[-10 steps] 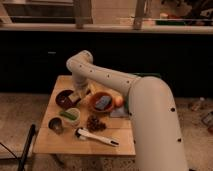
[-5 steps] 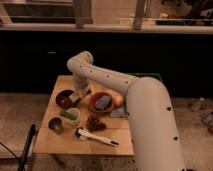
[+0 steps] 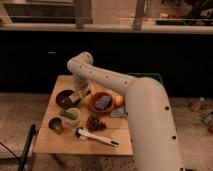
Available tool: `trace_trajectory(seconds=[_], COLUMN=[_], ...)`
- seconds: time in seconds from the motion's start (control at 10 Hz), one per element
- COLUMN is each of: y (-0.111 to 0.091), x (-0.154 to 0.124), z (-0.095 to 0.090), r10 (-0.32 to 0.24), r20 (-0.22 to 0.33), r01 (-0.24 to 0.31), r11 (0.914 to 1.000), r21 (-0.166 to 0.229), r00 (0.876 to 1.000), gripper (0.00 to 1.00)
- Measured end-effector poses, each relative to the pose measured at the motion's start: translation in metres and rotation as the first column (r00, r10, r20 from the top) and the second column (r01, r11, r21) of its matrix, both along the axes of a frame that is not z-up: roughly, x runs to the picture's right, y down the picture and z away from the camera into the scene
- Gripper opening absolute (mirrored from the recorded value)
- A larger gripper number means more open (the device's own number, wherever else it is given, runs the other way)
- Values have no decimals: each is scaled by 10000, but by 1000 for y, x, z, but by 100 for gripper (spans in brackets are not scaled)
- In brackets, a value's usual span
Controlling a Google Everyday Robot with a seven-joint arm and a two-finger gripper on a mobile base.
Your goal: Wipe purple bowl with eraser
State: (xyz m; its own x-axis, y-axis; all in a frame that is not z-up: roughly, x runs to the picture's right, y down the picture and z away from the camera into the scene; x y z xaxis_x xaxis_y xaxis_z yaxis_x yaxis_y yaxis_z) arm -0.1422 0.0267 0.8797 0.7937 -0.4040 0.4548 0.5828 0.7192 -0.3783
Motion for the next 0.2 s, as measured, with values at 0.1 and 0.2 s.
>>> trace_trajectory(seconds=[0.1,0.2], y=[-1,-3], x=[-6,-15], z=[1,2], r10=[-162,-368], r20=[21,68], r01=[162,368], r11=[9999,9993], r21=[17,53], r00=[9999,9993], gripper=[9,9])
